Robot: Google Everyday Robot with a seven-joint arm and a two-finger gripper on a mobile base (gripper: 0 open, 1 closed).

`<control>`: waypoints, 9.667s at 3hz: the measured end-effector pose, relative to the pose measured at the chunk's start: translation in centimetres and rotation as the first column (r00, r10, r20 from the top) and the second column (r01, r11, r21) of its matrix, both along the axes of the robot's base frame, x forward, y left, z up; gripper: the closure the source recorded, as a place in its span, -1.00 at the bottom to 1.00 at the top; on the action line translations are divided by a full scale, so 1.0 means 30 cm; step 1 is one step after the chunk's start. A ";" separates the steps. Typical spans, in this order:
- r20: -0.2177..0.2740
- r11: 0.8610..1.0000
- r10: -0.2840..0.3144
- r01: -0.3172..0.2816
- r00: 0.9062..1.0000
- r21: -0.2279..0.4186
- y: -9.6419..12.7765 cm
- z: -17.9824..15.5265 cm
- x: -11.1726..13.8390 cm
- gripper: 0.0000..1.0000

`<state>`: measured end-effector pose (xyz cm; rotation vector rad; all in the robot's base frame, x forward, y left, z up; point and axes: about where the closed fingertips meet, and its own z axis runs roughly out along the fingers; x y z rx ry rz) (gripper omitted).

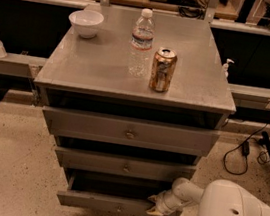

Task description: Open bottom drawer

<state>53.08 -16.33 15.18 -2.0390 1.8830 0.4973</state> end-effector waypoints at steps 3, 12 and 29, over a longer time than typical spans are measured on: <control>-0.007 1.000 0.003 -0.003 1.000 0.003 0.010 -0.009 -0.012 -1.00; -0.103 0.997 0.036 -0.029 0.994 0.072 -0.007 0.154 -0.162 1.00; -0.245 0.991 0.101 -0.074 0.964 0.115 0.030 0.059 -0.338 -0.28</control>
Offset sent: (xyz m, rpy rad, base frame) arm 0.0000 0.0000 0.0004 0.0000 0.0000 0.0000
